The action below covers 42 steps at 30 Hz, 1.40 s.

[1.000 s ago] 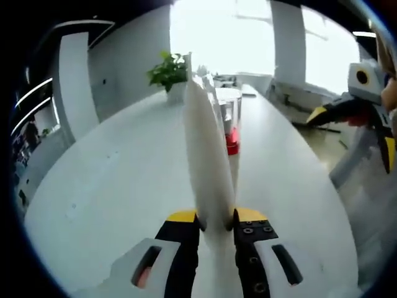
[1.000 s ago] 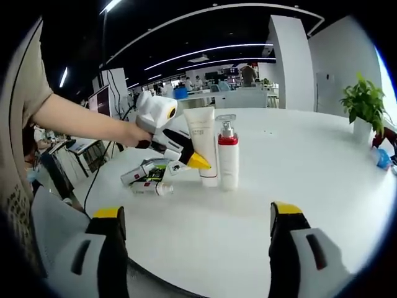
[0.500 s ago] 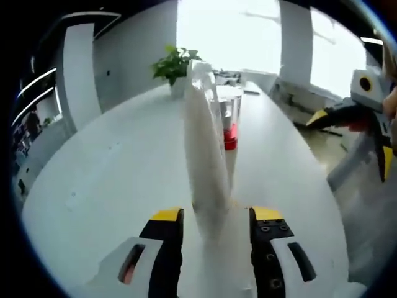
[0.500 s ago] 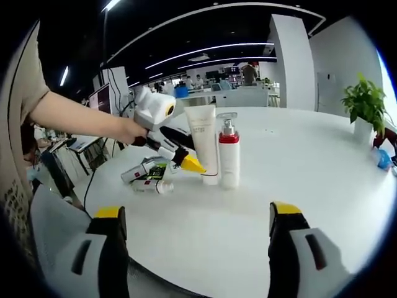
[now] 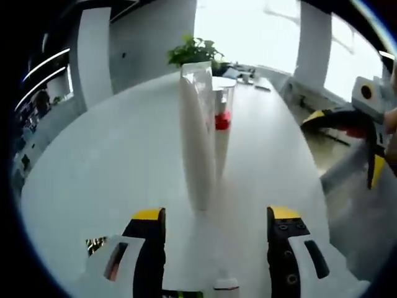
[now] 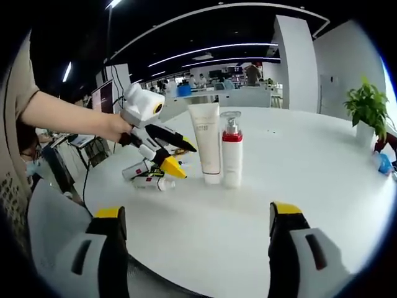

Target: Arrange the skincare products in the storage area until every visible bottle or jar stands upright without overlapping.

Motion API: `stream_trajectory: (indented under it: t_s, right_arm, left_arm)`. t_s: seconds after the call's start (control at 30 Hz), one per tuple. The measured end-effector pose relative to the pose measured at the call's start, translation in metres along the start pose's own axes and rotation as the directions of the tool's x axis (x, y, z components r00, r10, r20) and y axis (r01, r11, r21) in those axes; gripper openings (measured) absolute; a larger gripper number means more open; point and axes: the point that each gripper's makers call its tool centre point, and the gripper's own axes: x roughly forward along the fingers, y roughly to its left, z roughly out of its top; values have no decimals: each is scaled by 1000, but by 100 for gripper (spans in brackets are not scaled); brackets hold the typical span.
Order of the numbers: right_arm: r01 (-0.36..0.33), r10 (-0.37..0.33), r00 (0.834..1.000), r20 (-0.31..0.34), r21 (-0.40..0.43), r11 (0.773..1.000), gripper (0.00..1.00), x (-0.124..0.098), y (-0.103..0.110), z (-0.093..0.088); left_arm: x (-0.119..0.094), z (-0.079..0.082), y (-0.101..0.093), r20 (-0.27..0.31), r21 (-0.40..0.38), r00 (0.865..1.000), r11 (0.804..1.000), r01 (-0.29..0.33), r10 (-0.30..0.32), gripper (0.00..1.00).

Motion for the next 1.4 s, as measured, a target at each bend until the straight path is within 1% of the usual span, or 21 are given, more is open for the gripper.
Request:
stream_trajectory:
  t_s: [0.07,0.17,0.3,0.47,0.73,0.8,0.93,0.97,1.03,1.07,1.2,1.3,1.4]
  right_arm:
    - [-3,3,1000,-2,-3,1000,96,0,1,-1]
    - [-4,4,1000,2,2,1000,95,0,0,-1]
    - [-2,2,1000,5,-5,1000,95,0,-1,0]
    - [-24,24,1000,-5,-36,999,94,2,5,-2]
    - [-49,49,999,-7,-41,998,93,2,9,-3]
    - [-52,52,999,-8,-40,998,92,2,9,-4]
    - [-60,60,998,-7,-39,997,92,2,10,-4]
    - [-65,65,998,-7,-40,997,92,2,11,-4]
    - [-72,71,997,-10,-44,996,92,2,12,-4]
    - [-74,74,997,-11,-47,996,91,2,13,-4]
    - [-84,83,996,-18,-59,995,91,4,16,-6]
    - [-86,85,996,-21,-63,994,91,3,16,-6]
    - [-80,79,997,-12,-65,995,90,2,16,-4]
  left_arm:
    - [-5,-3,1,10,-33,1000,999,-6,7,66]
    - [-13,-6,-2,20,-55,1000,998,-19,20,69]
    - [-26,-12,-7,28,-109,999,993,-41,44,74]
    - [-43,-20,-13,51,-170,994,982,-85,95,82]
    - [-66,-25,-28,91,-233,985,964,-125,150,89]
    - [-73,-27,-33,102,-251,981,959,-134,163,90]
    - [-85,-32,-42,113,-285,974,945,-157,196,92]
    - [-90,-34,-44,121,-316,969,934,-168,215,93]
    - [-96,-35,-45,139,-335,961,924,-184,241,94]
    - [-100,-38,-48,140,-347,957,918,-193,254,94]
    - [-109,-52,-54,127,-375,952,902,-214,278,95]
    - [-116,-62,-60,106,-391,948,890,-237,299,95]
    - [-127,-70,-65,103,-417,940,872,-256,325,95]
